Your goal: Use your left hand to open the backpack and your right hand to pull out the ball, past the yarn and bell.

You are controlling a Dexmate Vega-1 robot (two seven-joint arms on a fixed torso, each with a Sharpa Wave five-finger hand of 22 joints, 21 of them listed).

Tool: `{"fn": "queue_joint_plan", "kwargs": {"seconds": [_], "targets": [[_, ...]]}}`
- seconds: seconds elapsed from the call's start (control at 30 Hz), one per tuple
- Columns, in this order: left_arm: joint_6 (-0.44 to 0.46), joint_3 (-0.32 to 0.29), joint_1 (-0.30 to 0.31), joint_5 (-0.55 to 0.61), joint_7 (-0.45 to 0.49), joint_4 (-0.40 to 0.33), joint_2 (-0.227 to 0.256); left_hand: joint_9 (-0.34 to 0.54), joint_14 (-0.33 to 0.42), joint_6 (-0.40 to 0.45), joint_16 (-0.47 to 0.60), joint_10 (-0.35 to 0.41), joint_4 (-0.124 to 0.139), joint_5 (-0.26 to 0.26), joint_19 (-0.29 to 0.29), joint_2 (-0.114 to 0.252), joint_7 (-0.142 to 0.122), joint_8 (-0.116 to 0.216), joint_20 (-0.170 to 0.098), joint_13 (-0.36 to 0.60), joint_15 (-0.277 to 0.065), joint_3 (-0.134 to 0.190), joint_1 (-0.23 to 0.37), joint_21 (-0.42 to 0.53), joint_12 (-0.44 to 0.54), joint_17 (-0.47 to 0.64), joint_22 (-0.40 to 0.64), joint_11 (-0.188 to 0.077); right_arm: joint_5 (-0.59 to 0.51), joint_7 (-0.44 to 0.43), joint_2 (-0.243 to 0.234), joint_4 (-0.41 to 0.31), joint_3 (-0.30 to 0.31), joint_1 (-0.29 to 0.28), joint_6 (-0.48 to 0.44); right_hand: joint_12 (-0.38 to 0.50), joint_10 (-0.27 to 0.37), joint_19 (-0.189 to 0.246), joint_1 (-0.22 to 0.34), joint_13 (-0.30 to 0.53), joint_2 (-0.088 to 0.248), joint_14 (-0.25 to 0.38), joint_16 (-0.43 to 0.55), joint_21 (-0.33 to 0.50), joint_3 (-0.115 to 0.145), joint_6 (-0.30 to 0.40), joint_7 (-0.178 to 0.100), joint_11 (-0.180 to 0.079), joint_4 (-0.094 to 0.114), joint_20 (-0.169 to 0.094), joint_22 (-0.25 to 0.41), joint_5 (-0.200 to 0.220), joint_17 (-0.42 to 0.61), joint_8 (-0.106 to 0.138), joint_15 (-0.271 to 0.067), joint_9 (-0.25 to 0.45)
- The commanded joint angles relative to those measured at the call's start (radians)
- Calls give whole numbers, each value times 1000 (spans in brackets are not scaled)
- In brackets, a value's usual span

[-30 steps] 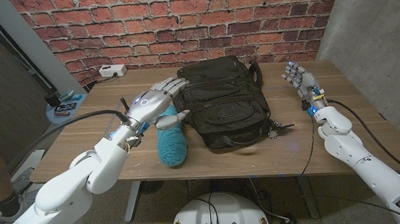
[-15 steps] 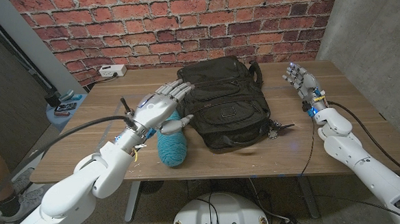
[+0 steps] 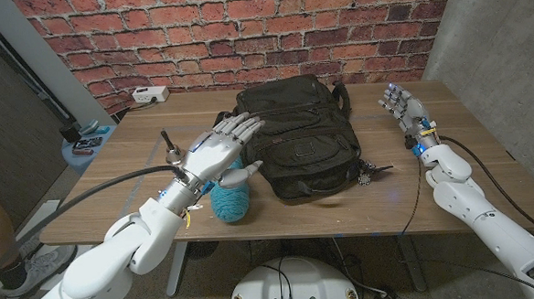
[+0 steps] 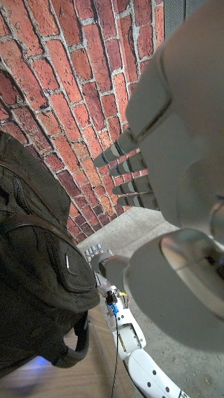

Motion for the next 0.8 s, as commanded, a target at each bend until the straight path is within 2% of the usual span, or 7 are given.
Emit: {"fn": "queue_joint_plan", "kwargs": {"seconds": [0.03,0.27,0.4,0.8], "targets": [[57,44,28,63,51,2,9,2,12,6,7,10,0,-3,7,-12,6,6,-5,5,-3,-4,6,-2,5,6,1,-2,29,33,2,4,16,-17,14,-2,-1,3,10,1,-1,4,1,-4,2,-6,0,4,-8,-1,3,4,0,-3,6,2],[132,99,39,175,111,21,4,2,23,10,9,15,-3,-5,18,-19,6,7,-6,5,-4,-7,11,-3,6,6,1,0,45,57,6,9,24,-23,24,-2,-3,1,15,2,-2,3,-1,-4,4,-11,3,5,-13,-1,3,5,-2,-4,6,2],[160,120,36,211,130,28,17,2,30,14,10,17,-7,-7,22,-27,3,9,-6,6,-6,-9,17,-6,6,6,0,-4,50,66,8,10,28,-27,32,-2,-4,1,16,2,-3,2,-1,-4,4,-13,4,4,-14,-1,3,5,-3,-4,6,2],[200,169,-4,256,109,36,67,2,39,21,10,19,-13,-10,29,-35,-5,12,-8,6,-10,-8,39,-12,5,6,0,-11,68,86,26,30,39,-32,54,-2,-6,1,18,2,-4,2,-1,-4,4,-16,7,3,-17,0,3,5,-4,-3,8,2]]}}
